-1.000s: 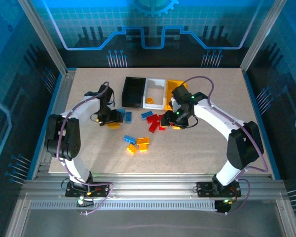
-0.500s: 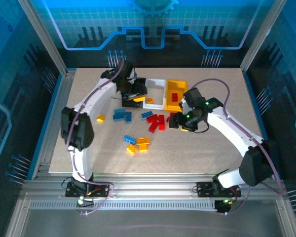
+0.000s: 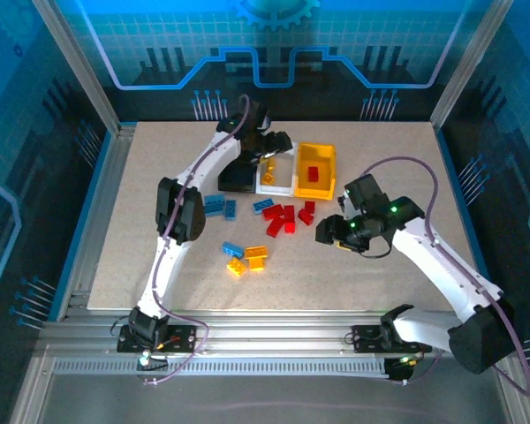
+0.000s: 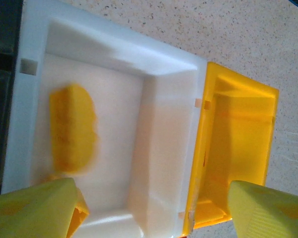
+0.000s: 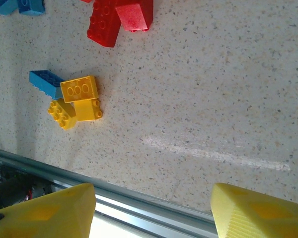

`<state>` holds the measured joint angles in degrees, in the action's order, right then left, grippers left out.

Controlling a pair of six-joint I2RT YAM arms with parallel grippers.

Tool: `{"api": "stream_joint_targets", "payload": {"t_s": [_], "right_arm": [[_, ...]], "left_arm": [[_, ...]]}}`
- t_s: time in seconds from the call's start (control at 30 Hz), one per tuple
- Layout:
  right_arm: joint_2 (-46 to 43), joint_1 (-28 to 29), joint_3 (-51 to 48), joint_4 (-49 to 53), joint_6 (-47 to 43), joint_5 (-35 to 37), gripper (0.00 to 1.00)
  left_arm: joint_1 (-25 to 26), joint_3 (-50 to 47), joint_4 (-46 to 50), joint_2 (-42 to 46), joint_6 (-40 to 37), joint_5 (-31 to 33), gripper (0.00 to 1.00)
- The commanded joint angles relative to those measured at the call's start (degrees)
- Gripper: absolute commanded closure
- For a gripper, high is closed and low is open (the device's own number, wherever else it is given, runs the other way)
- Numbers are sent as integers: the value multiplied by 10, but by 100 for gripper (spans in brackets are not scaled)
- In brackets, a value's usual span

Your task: Sort the legos into containers by color

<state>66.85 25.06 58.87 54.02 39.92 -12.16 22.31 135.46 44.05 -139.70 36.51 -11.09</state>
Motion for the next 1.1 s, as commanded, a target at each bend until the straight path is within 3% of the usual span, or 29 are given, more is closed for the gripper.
{"api": "stream_joint_targets", "payload": {"t_s": [0.0,0.2,0.37,0.57,0.67,0.8,1.07], "right_arm": [[-14,-5,-13,14,16,11,36],[22,-4,-3,-13,5,-2,36],[83,7,24,-38,-12,-13,36],[172,48,75,-61,-27,-20,35],[212,75,105,-68,-30,-20,35],[261,109,144,-67,-34,-16,35],[289,149,174,-57,-20,-11,35]], "left_arm": [[3,28,26,17,2,-15,19],[1,-35,80,113,-83,25,13],[-23,-196,113,257,-138,77,5],[-127,-471,103,458,-103,77,1],[-187,-557,107,516,-98,76,1],[-217,-573,127,495,-148,87,1],[-225,-551,113,363,-280,138,1]]}}
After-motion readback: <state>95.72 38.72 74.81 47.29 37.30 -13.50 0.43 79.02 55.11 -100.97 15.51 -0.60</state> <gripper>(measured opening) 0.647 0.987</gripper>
